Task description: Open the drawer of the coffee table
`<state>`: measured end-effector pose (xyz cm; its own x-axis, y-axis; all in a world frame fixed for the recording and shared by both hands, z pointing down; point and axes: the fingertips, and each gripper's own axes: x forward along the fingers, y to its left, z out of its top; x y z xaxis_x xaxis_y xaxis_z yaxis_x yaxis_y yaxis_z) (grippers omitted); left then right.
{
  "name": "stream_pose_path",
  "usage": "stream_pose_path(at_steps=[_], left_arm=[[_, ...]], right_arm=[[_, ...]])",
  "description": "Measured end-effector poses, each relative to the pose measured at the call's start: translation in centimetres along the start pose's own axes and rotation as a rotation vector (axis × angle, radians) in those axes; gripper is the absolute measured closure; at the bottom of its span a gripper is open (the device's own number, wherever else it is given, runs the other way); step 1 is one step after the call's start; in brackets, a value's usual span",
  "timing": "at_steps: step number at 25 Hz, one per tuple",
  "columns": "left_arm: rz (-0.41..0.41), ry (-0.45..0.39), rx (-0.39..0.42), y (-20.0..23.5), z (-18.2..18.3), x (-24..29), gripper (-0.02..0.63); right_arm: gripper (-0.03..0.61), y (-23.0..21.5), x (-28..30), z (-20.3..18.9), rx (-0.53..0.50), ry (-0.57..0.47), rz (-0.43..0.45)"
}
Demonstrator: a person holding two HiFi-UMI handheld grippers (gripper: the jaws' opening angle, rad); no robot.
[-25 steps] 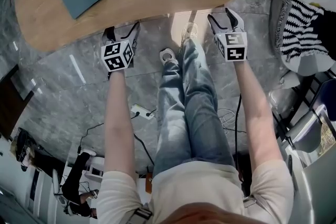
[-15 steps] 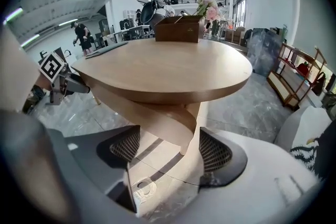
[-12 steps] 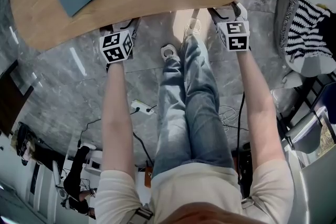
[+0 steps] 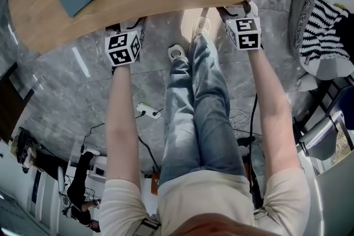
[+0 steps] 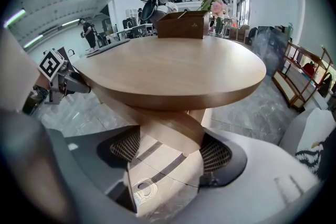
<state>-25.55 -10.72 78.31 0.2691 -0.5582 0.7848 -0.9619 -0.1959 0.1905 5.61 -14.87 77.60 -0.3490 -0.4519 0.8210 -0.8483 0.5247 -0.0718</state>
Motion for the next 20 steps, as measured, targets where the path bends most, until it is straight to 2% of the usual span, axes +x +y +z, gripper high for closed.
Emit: stream_pose_path(at_steps=[14, 20], left_arm=[[0.011, 0.014, -0.001, -0.2, 0.0, -0.2, 0.179], [0.012, 0.030, -0.005, -0.6, -1.1, -0.8, 0.180]], right_arm=[[0.232, -0.1, -0.1, -0.1, 0.012, 0.023, 0.000], [0.232, 0.4, -0.6, -1.2, 0.018, 0.045, 0.001]])
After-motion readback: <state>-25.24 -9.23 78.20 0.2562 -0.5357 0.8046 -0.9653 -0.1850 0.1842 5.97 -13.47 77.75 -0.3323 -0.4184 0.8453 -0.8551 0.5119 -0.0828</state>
